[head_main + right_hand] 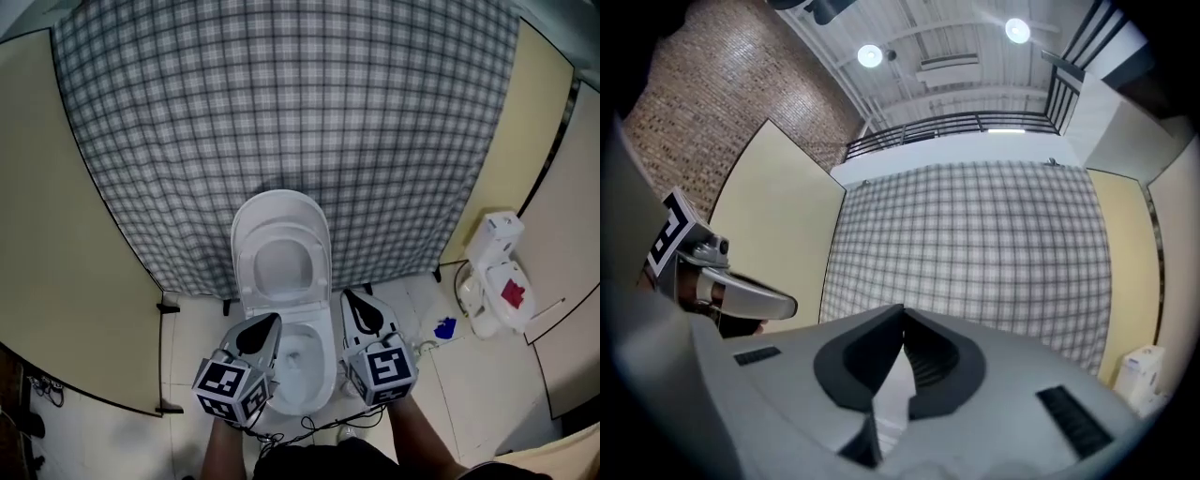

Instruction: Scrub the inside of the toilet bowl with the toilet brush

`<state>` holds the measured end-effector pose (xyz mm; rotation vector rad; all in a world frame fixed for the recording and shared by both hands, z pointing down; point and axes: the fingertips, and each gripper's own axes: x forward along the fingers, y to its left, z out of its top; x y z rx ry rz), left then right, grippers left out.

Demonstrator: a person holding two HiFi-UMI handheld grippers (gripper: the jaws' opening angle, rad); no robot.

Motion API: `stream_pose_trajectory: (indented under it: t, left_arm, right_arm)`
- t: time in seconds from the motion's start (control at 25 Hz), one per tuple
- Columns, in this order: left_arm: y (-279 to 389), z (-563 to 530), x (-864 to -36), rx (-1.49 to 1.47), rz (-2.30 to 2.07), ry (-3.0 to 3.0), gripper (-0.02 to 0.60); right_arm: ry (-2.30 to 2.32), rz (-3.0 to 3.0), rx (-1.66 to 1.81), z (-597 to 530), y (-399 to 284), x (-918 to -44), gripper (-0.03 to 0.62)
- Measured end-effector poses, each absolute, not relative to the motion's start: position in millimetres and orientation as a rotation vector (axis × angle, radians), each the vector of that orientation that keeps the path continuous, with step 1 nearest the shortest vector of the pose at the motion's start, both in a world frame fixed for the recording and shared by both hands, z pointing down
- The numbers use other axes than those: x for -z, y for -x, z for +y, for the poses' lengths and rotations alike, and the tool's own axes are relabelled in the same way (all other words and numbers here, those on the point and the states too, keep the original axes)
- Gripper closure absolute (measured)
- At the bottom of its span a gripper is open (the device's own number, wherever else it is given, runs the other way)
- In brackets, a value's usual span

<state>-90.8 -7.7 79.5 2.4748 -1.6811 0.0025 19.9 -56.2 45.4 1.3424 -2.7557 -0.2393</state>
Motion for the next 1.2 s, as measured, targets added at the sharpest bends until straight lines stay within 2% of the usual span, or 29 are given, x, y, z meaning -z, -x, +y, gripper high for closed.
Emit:
stream_pose_trajectory:
  t: [0.16, 0.28, 0.6, 0.92, 1.2]
  left_arm:
    - [95.4, -3.4, -50.7, 0.014, -1.742, -2.530, 0.572]
    - [98.4, -3.8, -37.8, 0.028, -1.773, -2.552, 0.572]
    - [97.0, -12.9, -19.0, 0.011, -1.815, -2.575, 0.572]
    - [95.4, -13.9, -20.1, 0.009, -1.783, -2.595, 0.572]
    - [85.6, -14.0, -30.0, 0.009, -1.751, -2.584, 0.572]
  right_arm:
    - [-1.297, -2.742, 0.462, -46.6, -8.2, -24.3, 0.585]
    - [-1.260, -2.752, 0.492, -41.9, -3.1, -16.8, 0.585]
    - [-1.234, -2.843, 0.444, -43.9, 5.6, 3.8, 0.582]
    - [-1.116, -3.146, 0.167, -42.7, 6.0, 20.1, 0.583]
    - [-1.159, -3.099, 0.088, -48.0, -1.3, 5.6, 0.582]
